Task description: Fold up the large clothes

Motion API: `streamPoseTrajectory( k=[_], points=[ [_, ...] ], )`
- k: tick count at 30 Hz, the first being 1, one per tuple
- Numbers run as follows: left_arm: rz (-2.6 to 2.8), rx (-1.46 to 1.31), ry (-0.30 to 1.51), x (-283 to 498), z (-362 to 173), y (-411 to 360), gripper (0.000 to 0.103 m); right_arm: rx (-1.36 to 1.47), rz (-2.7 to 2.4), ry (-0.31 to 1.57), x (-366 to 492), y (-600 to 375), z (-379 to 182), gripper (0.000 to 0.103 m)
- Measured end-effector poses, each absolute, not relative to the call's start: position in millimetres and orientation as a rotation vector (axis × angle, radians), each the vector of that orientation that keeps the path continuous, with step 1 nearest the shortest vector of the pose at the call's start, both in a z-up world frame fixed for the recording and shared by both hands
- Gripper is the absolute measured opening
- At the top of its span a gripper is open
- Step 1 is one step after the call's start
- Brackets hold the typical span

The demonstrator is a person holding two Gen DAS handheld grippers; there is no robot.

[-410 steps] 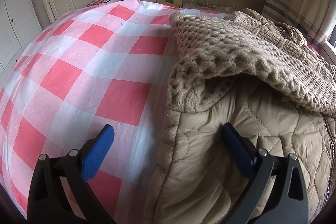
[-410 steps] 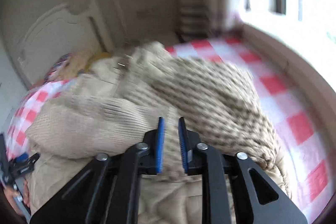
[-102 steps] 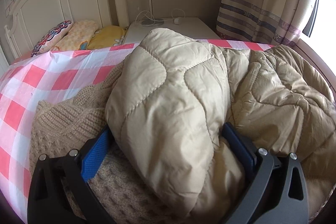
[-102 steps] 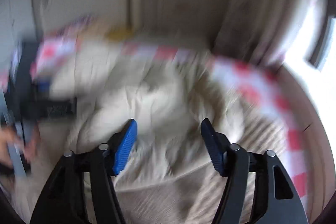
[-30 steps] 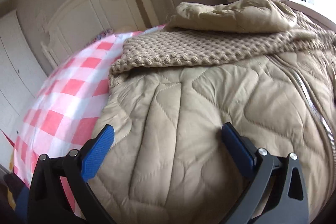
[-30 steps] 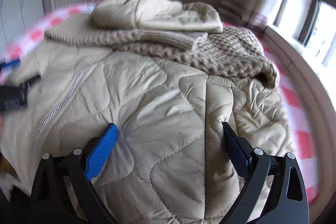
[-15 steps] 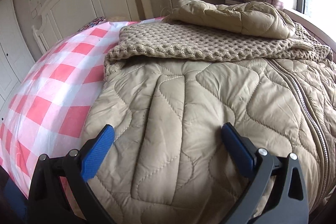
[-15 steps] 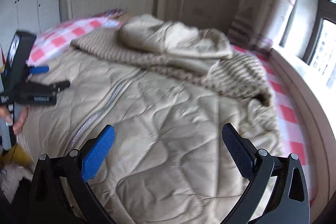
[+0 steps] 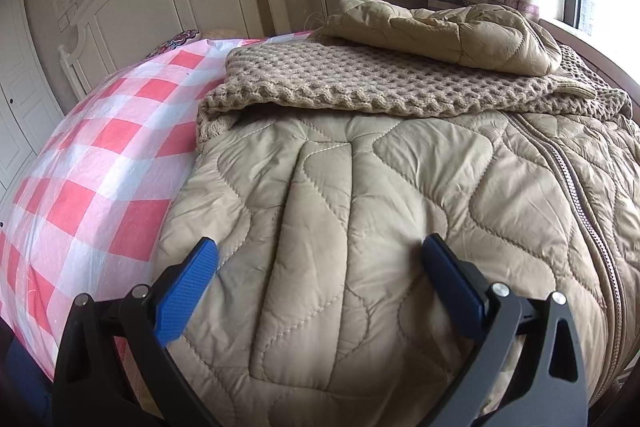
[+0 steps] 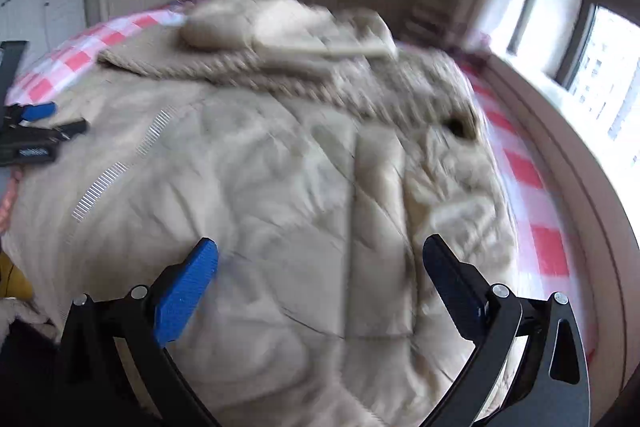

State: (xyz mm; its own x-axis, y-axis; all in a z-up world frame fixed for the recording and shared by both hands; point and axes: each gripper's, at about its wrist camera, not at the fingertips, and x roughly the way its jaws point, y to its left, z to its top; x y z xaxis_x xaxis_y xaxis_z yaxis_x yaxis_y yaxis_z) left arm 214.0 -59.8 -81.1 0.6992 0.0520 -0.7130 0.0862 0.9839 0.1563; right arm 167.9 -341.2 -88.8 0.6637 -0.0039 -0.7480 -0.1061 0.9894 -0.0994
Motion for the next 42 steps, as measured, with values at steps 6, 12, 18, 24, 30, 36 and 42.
streamPoseTrajectory(
  k=[6, 12, 18, 24, 30, 36, 42],
  points=[
    [-0.018, 0.185, 0.797, 214, -81, -60, 0.101, -0.076, 0.034, 0.804, 159, -362, -80, 0.098],
    [-0.019, 0.185, 0.798, 214, -81, -60, 0.101, -0.03, 0.062, 0.807, 158, -371, -93, 0.098],
    [-0.009, 0.16, 0.785, 195, -73, -40, 0.101, -0.092, 0.033, 0.805, 143, -369, -81, 0.098],
    [-0.016, 0.05, 0.741, 135, -56, 16, 0.101, -0.092, 0.048, 0.76, 90, -393, -73, 0.098],
    [-0.072, -0.092, 0.766, 93, -69, 52, 0.101, 0.002, 0.147, 0.84, 51, -409, -107, 0.098],
    [-0.117, 0.002, 0.783, 85, -85, 34, 0.101, 0.152, 0.148, 0.851, 55, -437, -131, 0.098],
    [-0.144, 0.082, 0.762, 79, -89, 14, 0.072, 0.324, 0.235, 0.821, 63, -453, -141, 0.048]
  ],
)
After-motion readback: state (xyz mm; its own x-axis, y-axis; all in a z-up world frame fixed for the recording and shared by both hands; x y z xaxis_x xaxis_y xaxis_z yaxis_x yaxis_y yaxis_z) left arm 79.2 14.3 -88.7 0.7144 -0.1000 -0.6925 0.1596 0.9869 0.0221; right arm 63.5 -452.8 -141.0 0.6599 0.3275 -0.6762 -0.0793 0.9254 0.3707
